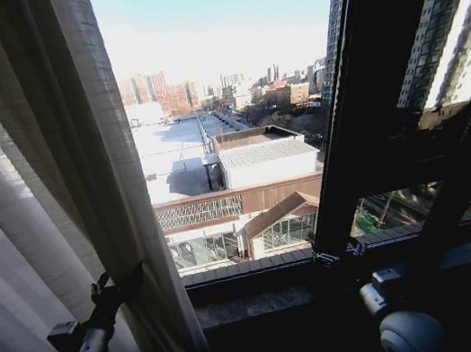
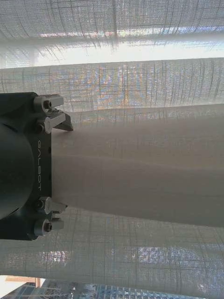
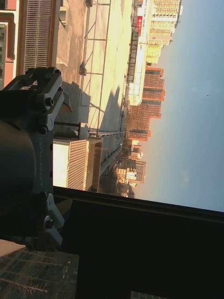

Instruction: Open the curtains by pulling them apart, changing their state from closed to fully open.

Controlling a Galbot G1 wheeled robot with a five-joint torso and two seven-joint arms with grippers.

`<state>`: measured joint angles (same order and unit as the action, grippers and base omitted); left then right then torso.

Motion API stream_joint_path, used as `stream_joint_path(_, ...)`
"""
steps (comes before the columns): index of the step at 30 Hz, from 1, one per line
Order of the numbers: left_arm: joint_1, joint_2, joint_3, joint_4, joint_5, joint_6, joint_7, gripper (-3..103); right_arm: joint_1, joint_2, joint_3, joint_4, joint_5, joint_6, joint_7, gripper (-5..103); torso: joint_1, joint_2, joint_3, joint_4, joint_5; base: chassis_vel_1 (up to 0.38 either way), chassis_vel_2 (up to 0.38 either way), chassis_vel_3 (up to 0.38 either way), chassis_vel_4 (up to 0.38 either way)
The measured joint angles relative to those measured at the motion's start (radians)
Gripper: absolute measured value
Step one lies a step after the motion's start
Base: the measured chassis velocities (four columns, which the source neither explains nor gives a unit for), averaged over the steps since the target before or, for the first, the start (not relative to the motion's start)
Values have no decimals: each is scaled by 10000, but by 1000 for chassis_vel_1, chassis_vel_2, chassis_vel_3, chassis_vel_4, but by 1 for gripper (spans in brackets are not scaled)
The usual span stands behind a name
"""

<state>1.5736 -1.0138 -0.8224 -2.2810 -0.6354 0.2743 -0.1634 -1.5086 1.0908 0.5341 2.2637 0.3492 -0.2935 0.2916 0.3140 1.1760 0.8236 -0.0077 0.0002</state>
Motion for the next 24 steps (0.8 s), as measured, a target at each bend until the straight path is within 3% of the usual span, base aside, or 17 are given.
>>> stream_joint_path(2,33,-10,-49,-7,5,-10,4,61,-27,53,-7,33,-32,6,0,100,-1,1,0,0,0,0,0,0,0)
stream_joint_path(4,37,-10,-93,-8,5,-12,6,61,-35,79,-14,49,-43,9,0,100,-1,0,-1,1,0,0,0,0,0)
stream_joint_path(5,35,11,-163,-6,0,-18,10,51,-40,95,-18,81,-48,12,0,100,-1,1,-1,0,0,0,0,0,0)
stream_joint_path(7,25,31,-199,-2,-6,-21,11,51,-41,93,-18,98,-48,13,0,100,-1,1,-1,0,0,0,0,0,0)
stream_joint_path(16,186,-96,-369,-232,-37,-8,2,7,-46,69,35,219,38,9,43,100,-1,1,-1,0,0,0,0,0,0)
stream_joint_path(24,380,-313,-515,-409,-26,0,-9,1,-85,56,46,309,30,-16,-5,100,-1,0,0,0,0,0,0,0,0)
